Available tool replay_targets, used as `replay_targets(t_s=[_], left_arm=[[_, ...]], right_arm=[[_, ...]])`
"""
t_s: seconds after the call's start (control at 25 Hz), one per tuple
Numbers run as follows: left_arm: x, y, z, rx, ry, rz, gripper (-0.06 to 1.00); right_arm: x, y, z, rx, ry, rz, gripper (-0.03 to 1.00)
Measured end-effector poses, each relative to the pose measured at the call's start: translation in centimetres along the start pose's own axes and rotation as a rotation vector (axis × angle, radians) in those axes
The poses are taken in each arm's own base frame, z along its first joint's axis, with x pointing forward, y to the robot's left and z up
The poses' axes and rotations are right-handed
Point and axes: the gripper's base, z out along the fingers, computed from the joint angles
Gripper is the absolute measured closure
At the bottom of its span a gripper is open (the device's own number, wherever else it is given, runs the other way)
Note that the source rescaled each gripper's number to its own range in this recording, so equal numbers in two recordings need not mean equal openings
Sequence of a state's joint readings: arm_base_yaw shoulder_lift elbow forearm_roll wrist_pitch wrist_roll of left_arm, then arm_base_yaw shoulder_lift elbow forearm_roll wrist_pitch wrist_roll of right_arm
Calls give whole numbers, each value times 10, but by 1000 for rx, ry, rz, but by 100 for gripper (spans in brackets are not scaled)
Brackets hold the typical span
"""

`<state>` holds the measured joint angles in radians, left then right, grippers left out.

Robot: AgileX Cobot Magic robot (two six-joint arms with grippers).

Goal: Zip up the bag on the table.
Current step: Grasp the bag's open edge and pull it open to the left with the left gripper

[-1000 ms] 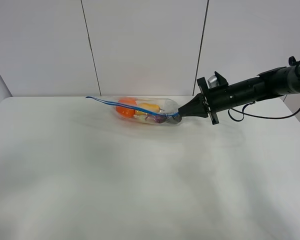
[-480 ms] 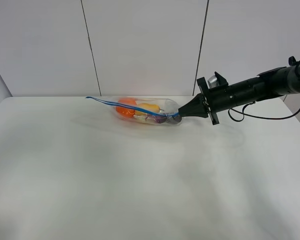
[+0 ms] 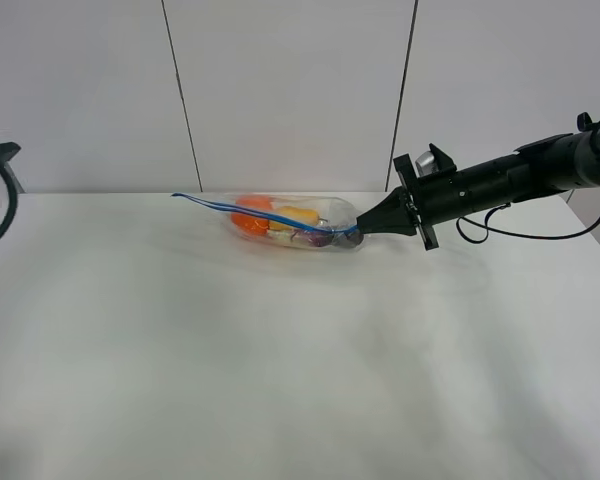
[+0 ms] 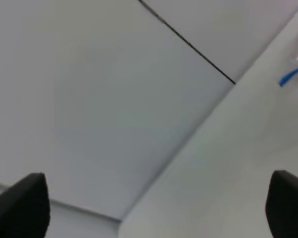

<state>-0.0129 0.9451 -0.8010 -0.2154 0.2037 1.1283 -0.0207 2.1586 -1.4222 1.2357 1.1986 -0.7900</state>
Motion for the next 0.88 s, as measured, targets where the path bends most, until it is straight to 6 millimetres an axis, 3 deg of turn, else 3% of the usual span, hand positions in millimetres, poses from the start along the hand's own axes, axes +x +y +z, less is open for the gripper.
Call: replay_targets(t_s=[0.24, 0.56, 0.88], left_arm=[[-27, -34, 35, 106, -126, 81, -6], [-75, -116, 70, 251, -312, 165, -6], [-85, -194, 108, 267, -372, 213, -6]], right_arm=[[1, -1, 0, 16, 12, -7, 97], [1, -2, 0, 18, 14, -6, 97], [1, -2, 0, 20, 14, -5, 97]])
